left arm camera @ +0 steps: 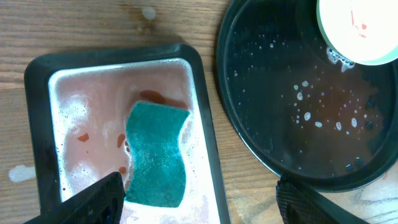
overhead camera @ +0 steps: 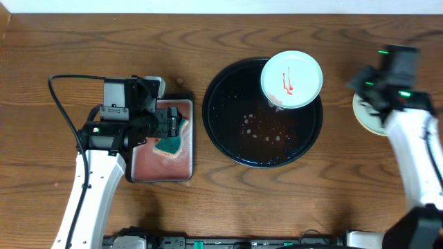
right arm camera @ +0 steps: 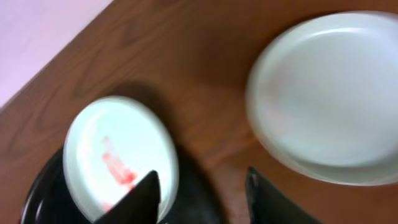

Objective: Clean dirty plates on tray and stack at the side
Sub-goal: 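Release the plate and move right gripper to the white plate rim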

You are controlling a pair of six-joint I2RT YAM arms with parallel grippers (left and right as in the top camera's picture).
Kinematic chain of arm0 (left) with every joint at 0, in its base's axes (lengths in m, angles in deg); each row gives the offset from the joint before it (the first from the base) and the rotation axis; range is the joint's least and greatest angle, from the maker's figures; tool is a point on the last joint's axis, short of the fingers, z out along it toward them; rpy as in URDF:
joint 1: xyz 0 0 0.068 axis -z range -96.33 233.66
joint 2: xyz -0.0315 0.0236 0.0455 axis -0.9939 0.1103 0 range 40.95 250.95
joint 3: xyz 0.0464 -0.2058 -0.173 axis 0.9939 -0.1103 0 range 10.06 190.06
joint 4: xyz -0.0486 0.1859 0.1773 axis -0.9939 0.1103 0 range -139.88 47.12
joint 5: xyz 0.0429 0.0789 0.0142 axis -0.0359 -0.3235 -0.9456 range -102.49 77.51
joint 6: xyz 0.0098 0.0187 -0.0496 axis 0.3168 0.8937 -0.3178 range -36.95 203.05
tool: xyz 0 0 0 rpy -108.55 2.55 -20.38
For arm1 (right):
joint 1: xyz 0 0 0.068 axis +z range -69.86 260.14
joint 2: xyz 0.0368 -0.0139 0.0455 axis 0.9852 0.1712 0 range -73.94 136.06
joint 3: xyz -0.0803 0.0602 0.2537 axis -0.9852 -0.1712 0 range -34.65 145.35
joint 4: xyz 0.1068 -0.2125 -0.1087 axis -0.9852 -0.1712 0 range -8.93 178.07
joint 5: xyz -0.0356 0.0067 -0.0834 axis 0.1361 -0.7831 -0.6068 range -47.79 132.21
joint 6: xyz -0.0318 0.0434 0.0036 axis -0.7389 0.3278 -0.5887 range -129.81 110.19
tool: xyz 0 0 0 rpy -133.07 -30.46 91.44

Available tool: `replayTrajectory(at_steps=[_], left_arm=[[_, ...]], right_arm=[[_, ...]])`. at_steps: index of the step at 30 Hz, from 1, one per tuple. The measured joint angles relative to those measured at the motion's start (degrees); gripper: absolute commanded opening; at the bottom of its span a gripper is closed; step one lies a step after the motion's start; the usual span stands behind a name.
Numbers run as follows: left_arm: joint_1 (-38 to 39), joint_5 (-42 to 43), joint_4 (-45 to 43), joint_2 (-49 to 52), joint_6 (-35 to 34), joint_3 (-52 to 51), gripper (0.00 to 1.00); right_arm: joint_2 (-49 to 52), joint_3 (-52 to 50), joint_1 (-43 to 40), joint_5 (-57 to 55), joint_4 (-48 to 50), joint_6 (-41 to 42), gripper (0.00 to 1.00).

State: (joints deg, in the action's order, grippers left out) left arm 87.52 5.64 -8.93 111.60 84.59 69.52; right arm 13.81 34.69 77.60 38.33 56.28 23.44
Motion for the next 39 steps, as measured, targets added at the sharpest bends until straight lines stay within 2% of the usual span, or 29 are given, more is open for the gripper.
replayTrajectory(at_steps=[5,13,28,29,32,34,35,39], left_arm=[[0.0,0.0,0.7,0.0,0.0,0.0,0.79],[0.0,0.0,0.8,0.0,0.0,0.0,0.79],[0.0,0.0,0.9,0.0,0.0,0.0,0.79],[0.0,0.0,0.9,0.0,0.0,0.0,0.79],[0.0,0.0,0.9,0.0,0.0,0.0,0.79],[0.0,0.0,0.9,0.0,0.0,0.0,0.79],[0.0,0.0,0.9,0.0,0.0,0.0,0.79],[0.0,0.0,0.9,0.0,0.0,0.0,0.79]], right_arm=[[7.3,0.0,6.1,-3.5,5.0,0.0,0.47],[16.9,0.6,6.4,-4.9,5.4,0.0,0.50],[24.6,3.0,6.4,-0.4,14.0,-0.4,0.53],[25.0,3.0,6.4,-0.4,14.1,-0.4,0.50],[25.5,3.0,6.4,-0.5,14.5,-0.3,0.28],[25.5,3.0,6.3,-0.4,15.1,-0.5,0.07],[25.5,3.0,6.3,-0.5,15.3,-0.6,0.01],[25.5,3.0,6.3,0.4,15.3,-0.5,0.01]])
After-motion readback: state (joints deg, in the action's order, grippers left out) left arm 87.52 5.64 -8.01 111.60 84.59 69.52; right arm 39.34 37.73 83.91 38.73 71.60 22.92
